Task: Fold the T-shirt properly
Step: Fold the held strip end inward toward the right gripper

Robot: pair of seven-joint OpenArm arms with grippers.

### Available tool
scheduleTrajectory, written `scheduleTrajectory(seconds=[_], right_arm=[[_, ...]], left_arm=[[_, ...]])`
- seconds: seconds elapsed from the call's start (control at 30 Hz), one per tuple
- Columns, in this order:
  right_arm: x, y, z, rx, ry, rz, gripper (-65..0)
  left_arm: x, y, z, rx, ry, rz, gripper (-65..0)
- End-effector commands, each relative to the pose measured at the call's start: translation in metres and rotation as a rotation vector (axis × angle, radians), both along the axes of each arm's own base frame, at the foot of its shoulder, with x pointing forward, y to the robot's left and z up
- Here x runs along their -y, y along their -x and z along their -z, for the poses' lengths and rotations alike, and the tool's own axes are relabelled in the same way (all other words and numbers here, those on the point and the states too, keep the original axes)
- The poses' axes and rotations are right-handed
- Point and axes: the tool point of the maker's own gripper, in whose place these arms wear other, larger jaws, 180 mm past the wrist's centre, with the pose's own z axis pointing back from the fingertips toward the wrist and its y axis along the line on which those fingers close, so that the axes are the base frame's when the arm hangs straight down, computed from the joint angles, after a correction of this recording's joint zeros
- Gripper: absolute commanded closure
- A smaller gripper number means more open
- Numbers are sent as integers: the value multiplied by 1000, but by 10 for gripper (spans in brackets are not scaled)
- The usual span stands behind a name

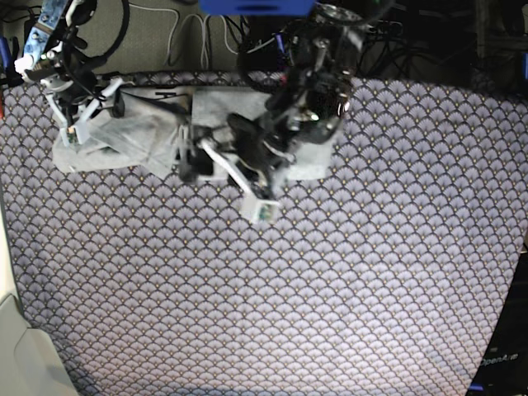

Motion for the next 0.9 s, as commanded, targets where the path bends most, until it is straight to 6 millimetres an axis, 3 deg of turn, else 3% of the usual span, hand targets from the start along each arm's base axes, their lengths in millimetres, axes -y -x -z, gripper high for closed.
scheduleTrajectory(seconds=[0.0,0.07,0.23,0.33,0.53,0.7,0.87], right_arm=[[5,-4,-6,18,20,-4,-261],[6,-5,-8,24,23,-3,-261],[13,-12,-22,58,62,-17,-261],[14,-19,-37,101,90,-28,-261],[13,-28,-69,181,152,-52,-261],[34,-27,-81,205,186,9,-266],[56,-38,-93,222,227,50,-270]], left_arm=[[-4,-9,-11,31,20,-25,-466],[-21,-15,0,8,4,-72,-394],[-70,-13,36,-70,-59,-123,-129],[-86,-11,51,-101,-88,-129,0],[-99,-7,75,-172,-106,-160,-3],[-99,-3,84,-197,-113,-158,-3],[-102,-4,87,-206,-119,-159,-3]])
